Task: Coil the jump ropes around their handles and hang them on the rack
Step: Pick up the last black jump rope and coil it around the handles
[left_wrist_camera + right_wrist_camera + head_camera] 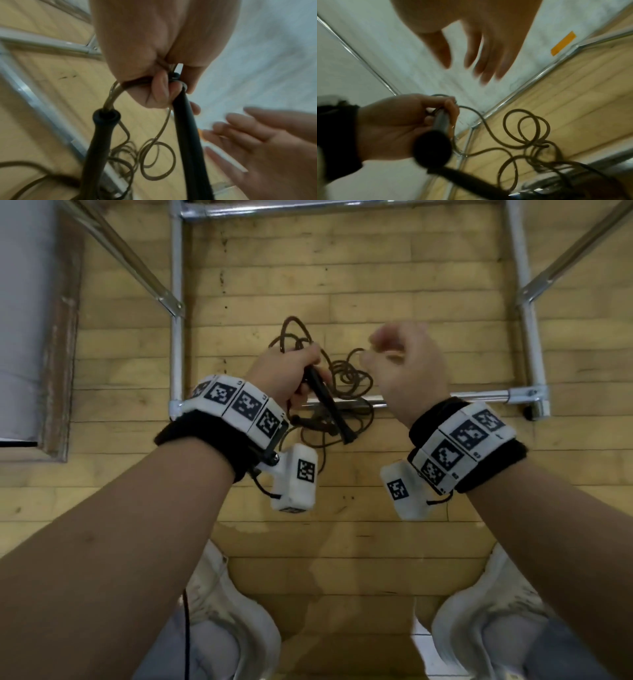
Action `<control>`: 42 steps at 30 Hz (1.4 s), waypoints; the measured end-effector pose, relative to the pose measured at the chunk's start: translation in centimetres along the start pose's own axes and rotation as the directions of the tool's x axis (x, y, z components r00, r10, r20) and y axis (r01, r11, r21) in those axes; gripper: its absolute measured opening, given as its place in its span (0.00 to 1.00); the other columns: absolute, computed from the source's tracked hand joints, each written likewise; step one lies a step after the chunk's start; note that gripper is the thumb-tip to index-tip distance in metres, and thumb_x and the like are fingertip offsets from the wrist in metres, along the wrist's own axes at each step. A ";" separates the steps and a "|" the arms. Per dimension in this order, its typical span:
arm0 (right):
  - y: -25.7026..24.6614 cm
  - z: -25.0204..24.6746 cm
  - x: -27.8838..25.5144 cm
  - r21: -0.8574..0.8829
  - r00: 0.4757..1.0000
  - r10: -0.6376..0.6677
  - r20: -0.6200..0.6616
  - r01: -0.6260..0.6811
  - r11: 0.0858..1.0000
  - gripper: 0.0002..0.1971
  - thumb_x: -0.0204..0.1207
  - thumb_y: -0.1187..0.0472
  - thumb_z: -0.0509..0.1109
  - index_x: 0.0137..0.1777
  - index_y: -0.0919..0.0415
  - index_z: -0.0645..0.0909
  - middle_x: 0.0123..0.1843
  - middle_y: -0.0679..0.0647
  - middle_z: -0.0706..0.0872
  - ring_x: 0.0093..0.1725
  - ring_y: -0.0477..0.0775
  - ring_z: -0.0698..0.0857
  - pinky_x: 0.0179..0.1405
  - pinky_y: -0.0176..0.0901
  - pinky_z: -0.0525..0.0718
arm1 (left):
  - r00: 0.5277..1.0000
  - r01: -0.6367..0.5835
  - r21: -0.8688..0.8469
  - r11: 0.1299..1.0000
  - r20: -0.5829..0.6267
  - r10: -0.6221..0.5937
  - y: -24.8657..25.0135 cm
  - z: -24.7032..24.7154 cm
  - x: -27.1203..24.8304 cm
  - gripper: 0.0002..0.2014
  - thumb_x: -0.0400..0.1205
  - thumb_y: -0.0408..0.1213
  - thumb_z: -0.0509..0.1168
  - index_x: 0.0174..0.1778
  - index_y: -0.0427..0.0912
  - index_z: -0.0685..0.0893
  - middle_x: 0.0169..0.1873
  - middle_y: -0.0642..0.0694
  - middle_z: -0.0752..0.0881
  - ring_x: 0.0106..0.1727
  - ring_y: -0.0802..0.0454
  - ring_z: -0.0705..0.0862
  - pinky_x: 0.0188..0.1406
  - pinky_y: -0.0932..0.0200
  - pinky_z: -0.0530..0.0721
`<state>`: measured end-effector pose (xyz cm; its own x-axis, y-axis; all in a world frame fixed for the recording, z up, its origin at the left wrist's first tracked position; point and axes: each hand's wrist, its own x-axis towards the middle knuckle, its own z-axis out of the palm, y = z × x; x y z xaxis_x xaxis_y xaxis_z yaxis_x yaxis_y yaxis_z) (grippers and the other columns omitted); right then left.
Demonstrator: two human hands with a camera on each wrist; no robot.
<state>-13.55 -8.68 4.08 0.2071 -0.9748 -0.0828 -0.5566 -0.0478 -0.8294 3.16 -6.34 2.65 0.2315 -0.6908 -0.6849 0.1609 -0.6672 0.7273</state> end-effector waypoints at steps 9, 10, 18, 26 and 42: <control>-10.9 -4.7 -1.7 0.192 0.816 -0.107 0.568 -0.005 0.981 0.09 0.74 0.62 0.73 0.37 0.67 0.81 0.36 0.56 0.82 0.38 0.48 0.81 0.44 0.40 0.77 | 0.927 -0.280 0.002 0.960 0.259 0.270 12.8 1.6 -10.8 0.06 0.81 0.29 0.65 0.38 0.38 0.79 0.35 0.43 0.82 0.23 0.56 0.66 0.13 0.66 0.65; -12.1 -5.5 -2.1 0.199 0.819 -0.107 0.564 -0.009 0.980 0.12 0.75 0.60 0.72 0.33 0.64 0.79 0.32 0.54 0.81 0.33 0.48 0.80 0.40 0.39 0.77 | 0.914 -0.325 0.017 0.945 0.261 0.310 14.0 1.7 -12.4 0.06 0.81 0.28 0.64 0.38 0.38 0.79 0.34 0.43 0.83 0.23 0.56 0.68 0.15 0.67 0.66; -19.7 -12.4 -5.0 0.627 0.915 -0.094 0.392 -0.190 0.756 0.11 0.84 0.61 0.61 0.39 0.62 0.73 0.29 0.55 0.72 0.26 0.51 0.71 0.28 0.41 0.70 | 0.911 -0.413 0.263 0.872 0.124 0.394 18.4 0.5 -22.0 0.28 0.79 0.64 0.61 0.57 0.42 0.85 0.47 0.51 0.90 0.51 0.51 0.87 0.55 0.51 0.81; -26.1 -16.1 -6.6 0.838 0.976 -0.022 0.215 -0.173 0.517 0.07 0.82 0.67 0.63 0.41 0.63 0.75 0.32 0.55 0.77 0.29 0.50 0.79 0.31 0.40 0.81 | 0.844 -0.458 0.257 0.851 0.427 0.325 16.2 0.9 -27.6 0.06 0.86 0.37 0.60 0.51 0.43 0.82 0.37 0.48 0.89 0.42 0.53 0.87 0.52 0.53 0.84; -23.2 -12.7 -6.5 0.302 0.958 -0.282 0.040 0.258 0.918 0.11 0.74 0.70 0.66 0.39 0.52 0.72 0.46 0.56 0.85 0.43 0.57 0.84 0.42 0.49 0.83 | 0.835 -0.520 0.048 0.853 0.241 0.495 17.1 -0.3 -25.5 0.08 0.80 0.37 0.61 0.47 0.39 0.84 0.37 0.47 0.87 0.40 0.49 0.88 0.33 0.57 0.86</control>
<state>-12.23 -3.97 30.93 0.3875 -0.9122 0.1330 -0.2142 -0.2294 -0.9495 0.33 -0.04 32.59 0.0414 -0.9742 -0.2220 -0.0287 -0.2233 0.9743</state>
